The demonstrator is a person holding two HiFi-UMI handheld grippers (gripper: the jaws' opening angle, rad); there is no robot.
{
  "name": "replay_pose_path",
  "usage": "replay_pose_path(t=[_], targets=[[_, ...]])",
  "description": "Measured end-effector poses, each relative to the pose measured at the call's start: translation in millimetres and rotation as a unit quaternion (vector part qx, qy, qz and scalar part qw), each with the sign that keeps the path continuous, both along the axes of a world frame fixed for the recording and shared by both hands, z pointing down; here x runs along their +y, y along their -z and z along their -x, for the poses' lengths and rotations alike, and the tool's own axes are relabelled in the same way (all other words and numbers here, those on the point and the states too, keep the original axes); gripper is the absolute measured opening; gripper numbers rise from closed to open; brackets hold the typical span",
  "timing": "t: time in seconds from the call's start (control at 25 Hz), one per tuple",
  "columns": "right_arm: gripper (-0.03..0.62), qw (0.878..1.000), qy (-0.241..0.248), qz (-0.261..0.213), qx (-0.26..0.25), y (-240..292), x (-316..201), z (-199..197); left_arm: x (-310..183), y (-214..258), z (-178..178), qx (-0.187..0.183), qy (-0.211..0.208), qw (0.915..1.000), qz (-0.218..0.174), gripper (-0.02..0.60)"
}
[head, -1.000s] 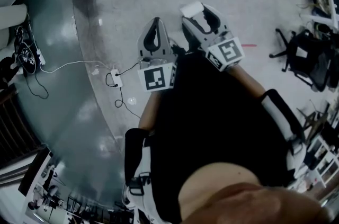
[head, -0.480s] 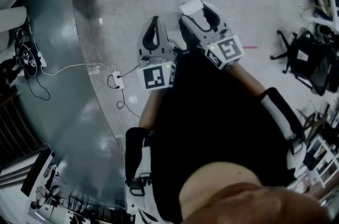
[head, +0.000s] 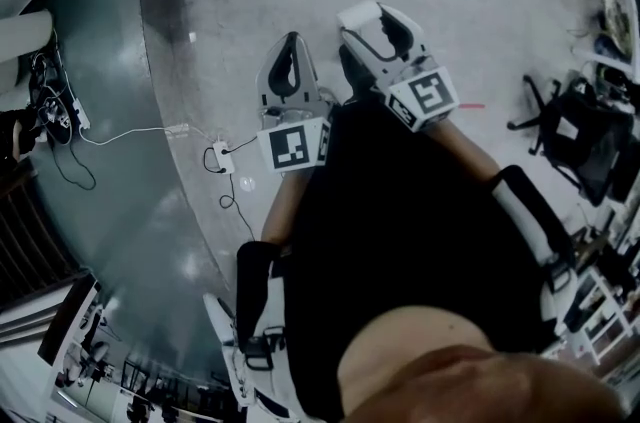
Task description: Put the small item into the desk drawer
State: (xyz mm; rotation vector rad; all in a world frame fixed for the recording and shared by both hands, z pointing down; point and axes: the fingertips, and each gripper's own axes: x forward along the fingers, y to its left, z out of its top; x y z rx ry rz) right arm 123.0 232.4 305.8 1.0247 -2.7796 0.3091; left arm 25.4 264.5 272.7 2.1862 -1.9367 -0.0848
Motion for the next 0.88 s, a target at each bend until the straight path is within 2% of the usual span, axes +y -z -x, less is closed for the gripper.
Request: replay_pose_path(t=[0.32, 0.72, 0.88], targets=[[0.256, 1.0, 0.019, 0.002, -0.007, 0, -76, 9, -73, -2, 2, -0.003, 0.011, 0.9999, 0.011, -0.008], [0.256, 0.998, 0.06, 0.013, -0.004, -3, -163, -1, -160, 2, -7, -0.003, 0.052, 0.9984, 0.02, -0.008], [0.256, 0.997, 0.075, 0.022, -0.004, -8, -187, -4, -182, -2, -12, -0.019, 0.058, 0.9979, 0.021, -0.008]])
